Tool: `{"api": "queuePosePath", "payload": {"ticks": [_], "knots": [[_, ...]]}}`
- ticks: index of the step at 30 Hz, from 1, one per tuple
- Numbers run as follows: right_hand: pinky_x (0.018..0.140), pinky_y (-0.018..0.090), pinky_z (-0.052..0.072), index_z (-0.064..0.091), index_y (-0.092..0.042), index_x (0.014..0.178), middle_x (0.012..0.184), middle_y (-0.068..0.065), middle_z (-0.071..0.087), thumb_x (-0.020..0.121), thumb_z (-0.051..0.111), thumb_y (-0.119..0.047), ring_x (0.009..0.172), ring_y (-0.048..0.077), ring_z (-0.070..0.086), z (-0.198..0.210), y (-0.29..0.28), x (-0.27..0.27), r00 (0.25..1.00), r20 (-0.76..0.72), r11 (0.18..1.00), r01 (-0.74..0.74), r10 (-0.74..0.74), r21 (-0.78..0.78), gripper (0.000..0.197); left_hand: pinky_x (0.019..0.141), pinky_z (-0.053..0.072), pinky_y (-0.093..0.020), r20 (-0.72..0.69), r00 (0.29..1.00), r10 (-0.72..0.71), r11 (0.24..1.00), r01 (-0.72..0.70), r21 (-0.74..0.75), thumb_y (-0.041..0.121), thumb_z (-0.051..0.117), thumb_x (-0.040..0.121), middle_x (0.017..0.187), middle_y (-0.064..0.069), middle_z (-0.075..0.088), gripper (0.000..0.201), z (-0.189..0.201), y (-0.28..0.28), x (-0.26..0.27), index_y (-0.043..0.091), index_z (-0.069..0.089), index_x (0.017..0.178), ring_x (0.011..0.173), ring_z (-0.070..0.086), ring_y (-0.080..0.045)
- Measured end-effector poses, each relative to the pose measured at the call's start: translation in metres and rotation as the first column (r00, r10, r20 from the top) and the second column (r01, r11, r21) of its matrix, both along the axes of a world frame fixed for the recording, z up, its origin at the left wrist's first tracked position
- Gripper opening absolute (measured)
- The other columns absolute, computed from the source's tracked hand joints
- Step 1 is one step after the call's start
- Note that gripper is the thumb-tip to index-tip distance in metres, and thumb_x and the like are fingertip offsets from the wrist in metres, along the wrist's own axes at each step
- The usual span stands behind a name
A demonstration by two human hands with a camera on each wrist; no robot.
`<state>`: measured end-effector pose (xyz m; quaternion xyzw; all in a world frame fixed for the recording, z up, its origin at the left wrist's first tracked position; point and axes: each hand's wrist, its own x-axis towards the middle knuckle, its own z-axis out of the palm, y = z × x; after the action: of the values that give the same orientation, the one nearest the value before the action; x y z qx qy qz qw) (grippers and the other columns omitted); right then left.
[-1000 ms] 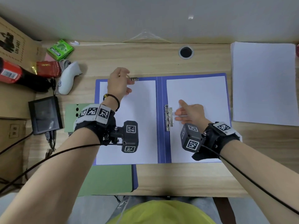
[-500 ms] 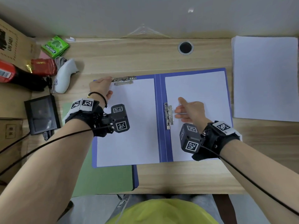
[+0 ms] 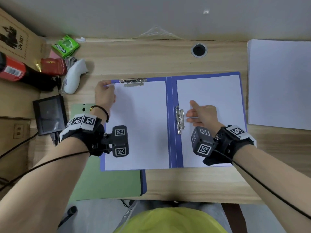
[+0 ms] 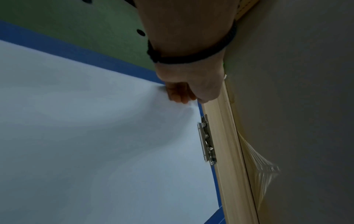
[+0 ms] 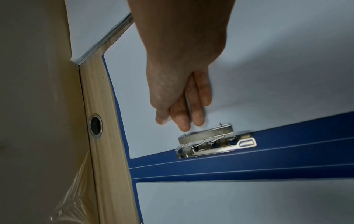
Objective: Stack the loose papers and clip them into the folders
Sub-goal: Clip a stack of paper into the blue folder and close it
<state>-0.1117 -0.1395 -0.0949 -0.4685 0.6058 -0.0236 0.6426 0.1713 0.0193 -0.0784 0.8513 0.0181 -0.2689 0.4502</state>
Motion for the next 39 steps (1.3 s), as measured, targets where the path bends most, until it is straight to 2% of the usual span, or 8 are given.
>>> {"api": "queuePosePath", "payload": {"ticks": [9,13,15,18,22,25,33,39], "knots": [[0.066,0.035,0.058,0.062,-0.005,0.102,0.083,0.005,0.076,0.097,0.022,-0.058,0.07,0.024,0.073,0.017,-0.011,-0.013,0.983,0.176,0.94,-0.011,-0.052,0.341,0.067,0.073,0.038,-0.03,-0.156,0.986,-0.067,0.99,0.085,0.114,0.013,0.047,0.091,0.1,-0.006,0.05,0.046,0.019,0.068,-0.006,0.011,0.042,0.137,0.084,0.048,-0.019],[0.077,0.034,0.055,0.055,-0.009,0.11,0.098,0.008,0.07,0.101,0.029,-0.044,0.078,0.021,0.071,0.03,0.005,-0.018,0.96,0.255,0.923,0.009,-0.115,0.384,0.045,0.055,0.02,-0.029,-0.209,0.975,-0.071,0.976,0.111,0.186,0.006,0.044,0.085,0.059,-0.004,0.028,0.025,0.025,0.076,-0.02,0.017,0.039,0.063,0.053,0.024,-0.016],[0.094,0.034,0.043,0.046,-0.012,0.126,0.113,0.004,0.066,0.101,0.033,-0.04,0.098,0.021,0.065,0.036,0.017,-0.02,0.957,0.285,0.934,-0.049,-0.058,0.354,0.04,0.055,0.018,-0.029,-0.196,0.979,-0.057,0.975,0.097,0.201,0.006,0.045,0.083,0.057,-0.004,0.024,0.031,0.025,0.082,-0.03,0.019,0.027,0.06,0.052,0.021,-0.017],[0.109,0.034,0.025,0.035,-0.02,0.14,0.148,-0.002,0.038,0.102,0.032,-0.038,0.135,0.016,0.038,0.045,0.034,-0.025,0.952,0.275,0.941,-0.21,0.135,0.267,0.042,0.054,0.019,-0.029,-0.184,0.981,-0.058,0.982,0.089,0.166,0.008,0.048,0.088,0.058,-0.004,0.025,0.034,0.034,0.089,-0.044,0.018,0.029,0.061,0.053,0.022,-0.016],[0.116,0.033,0.014,0.017,-0.01,0.15,0.156,0.005,0.017,0.1,0.032,-0.046,0.143,0.007,0.018,0.059,0.052,-0.024,0.909,0.23,0.903,-0.39,0.347,0.181,0.064,0.045,0.026,-0.024,-0.207,0.975,-0.086,0.994,0.098,0.045,0.012,0.051,0.093,0.06,-0.002,0.028,0.03,0.063,0.099,-0.05,0.017,0.037,0.067,0.047,0.028,-0.017],[0.115,0.049,0.009,0.008,-0.03,0.152,0.16,-0.008,0.0,0.084,0.04,-0.07,0.147,0.014,0.0,0.082,0.054,-0.011,0.879,0.227,0.86,-0.464,0.419,0.211,0.086,0.039,0.044,-0.016,-0.233,0.955,-0.186,0.98,0.164,-0.108,0.009,0.058,0.091,0.075,-0.007,0.058,0.009,0.098,0.096,-0.052,0.011,0.056,0.1,0.048,0.056,-0.008],[0.092,0.06,0.047,0.026,-0.037,0.146,0.147,-0.003,0.028,0.074,0.057,-0.064,0.129,0.027,0.039,0.187,0.069,0.02,0.716,0.548,0.766,-0.613,0.433,0.194,0.083,0.052,0.051,-0.022,-0.09,0.857,-0.508,0.813,0.443,-0.379,-0.001,0.057,0.086,0.071,-0.003,0.055,0.024,0.2,0.016,-0.106,0.019,0.051,0.096,0.051,0.049,-0.012],[0.091,0.046,0.052,0.041,-0.028,0.139,0.134,0.001,0.057,0.092,0.059,-0.032,0.118,0.024,0.058,0.185,0.031,-0.033,0.787,0.405,0.87,-0.49,0.466,-0.05,0.05,0.095,0.052,-0.036,-0.215,0.622,-0.753,0.626,0.574,-0.528,0.026,0.055,0.096,0.121,0.001,0.066,0.032,0.192,-0.022,-0.153,0.029,0.054,0.128,0.105,0.068,-0.026]]}}
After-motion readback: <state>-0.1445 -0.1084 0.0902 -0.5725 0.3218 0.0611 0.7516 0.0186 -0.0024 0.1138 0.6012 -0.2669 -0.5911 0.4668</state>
